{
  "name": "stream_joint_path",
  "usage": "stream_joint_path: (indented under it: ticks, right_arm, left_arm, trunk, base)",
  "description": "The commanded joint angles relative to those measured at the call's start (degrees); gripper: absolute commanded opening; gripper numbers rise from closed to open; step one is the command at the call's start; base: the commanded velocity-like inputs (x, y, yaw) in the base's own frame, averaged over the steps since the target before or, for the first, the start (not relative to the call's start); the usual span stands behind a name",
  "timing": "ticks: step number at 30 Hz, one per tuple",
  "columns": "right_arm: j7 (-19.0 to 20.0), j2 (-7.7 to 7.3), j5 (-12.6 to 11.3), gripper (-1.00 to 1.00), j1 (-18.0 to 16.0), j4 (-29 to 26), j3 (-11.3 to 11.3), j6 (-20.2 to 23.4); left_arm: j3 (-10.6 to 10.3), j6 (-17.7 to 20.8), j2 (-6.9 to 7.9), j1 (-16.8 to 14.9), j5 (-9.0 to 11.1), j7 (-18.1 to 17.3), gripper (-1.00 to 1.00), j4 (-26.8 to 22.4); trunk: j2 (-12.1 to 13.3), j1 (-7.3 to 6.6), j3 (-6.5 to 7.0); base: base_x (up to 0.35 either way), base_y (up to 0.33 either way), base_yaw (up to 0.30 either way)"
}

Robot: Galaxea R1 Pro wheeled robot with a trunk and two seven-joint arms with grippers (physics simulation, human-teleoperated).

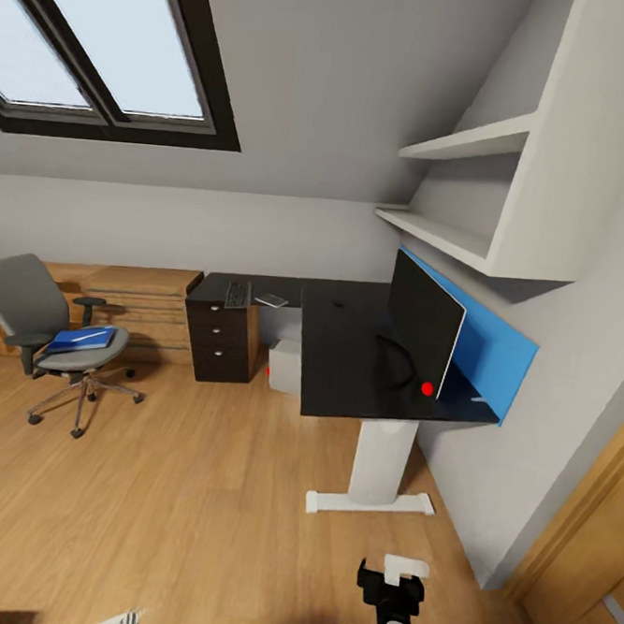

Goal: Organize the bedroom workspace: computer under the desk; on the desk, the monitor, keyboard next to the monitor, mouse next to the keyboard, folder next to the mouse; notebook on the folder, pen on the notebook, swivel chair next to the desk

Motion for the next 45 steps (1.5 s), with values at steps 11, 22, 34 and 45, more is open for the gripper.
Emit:
stream_joint_path:
  ticks: [11,22,34,45]
  right_arm:
    - [4.8,-0.27,-0.2,1.0,0.0,11.6,0.4,-9.9]
    - [6.4,-0.92,-0.1,1.0,0.0,12.2,0.7,-11.2]
    - [6.5,-0.74,-0.1,1.0,0.0,12.2,0.7,-11.3]
    - [6.5,-0.69,-0.1,1.0,0.0,12.2,0.7,-11.3]
  left_arm:
    - [-0.1,-6.9,0.35,0.0,0.6,0.1,1.0,10.4]
    - [-0.2,-9.9,0.39,0.0,0.6,0.2,1.0,13.4]
    - [-0.1,-11.9,0.41,0.0,0.7,0.2,1.0,13.8]
    - [0.1,-20.0,0.3,0.0,0.9,0.2,1.0,15.1]
  trunk:
    - [-0.1,0.01,-0.09]
    - [-0.1,0.01,-0.09]
    - [-0.1,0.01,-0.09]
    - [-0.1,0.01,-0.09]
  base:
    - [-0.015,0.334,0.0]
    - [0.181,0.284,0.0]
    - [0.218,0.194,0.0]
    - [0.072,0.066,0.0]
